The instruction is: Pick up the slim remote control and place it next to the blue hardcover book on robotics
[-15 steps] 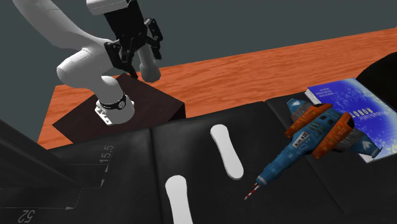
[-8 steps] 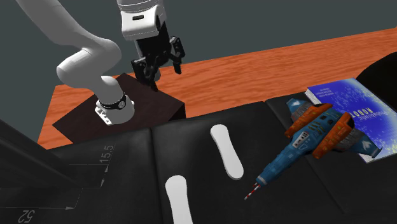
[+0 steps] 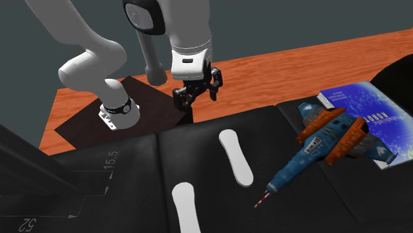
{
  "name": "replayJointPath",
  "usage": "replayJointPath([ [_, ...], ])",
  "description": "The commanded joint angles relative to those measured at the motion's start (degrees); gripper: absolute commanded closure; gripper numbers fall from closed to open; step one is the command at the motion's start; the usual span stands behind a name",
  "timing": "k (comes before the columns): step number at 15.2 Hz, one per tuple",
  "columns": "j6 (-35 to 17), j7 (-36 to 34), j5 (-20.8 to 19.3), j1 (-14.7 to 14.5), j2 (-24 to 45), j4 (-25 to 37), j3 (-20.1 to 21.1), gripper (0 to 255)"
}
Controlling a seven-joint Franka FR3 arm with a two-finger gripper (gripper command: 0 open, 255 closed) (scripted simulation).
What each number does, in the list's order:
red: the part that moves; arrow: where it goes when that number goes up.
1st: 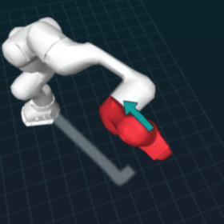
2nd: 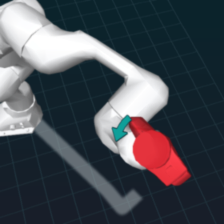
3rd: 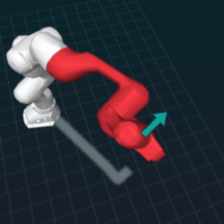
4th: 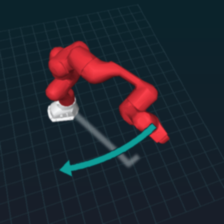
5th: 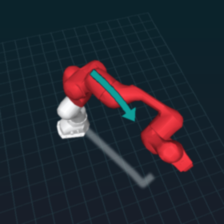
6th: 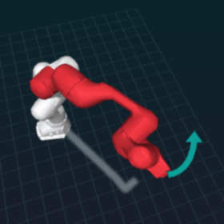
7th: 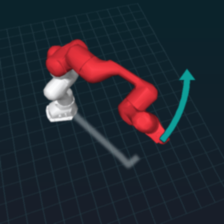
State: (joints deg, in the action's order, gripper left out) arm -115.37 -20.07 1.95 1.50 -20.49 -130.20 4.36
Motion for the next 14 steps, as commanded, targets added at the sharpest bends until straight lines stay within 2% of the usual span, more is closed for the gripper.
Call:
replayJointPath([
  [1, -2.07, -3.1, -0.13, 0.43, 4.45, 1.71, 0.74, 0],
  [8, -6.89, -13.09, -1.5, 1.28, 20.52, 10.46, 1.82, 0],
  [14, -8.56, -20.23, -2.44, 1.21, 33.59, 19.85, 1.18, 0],
])
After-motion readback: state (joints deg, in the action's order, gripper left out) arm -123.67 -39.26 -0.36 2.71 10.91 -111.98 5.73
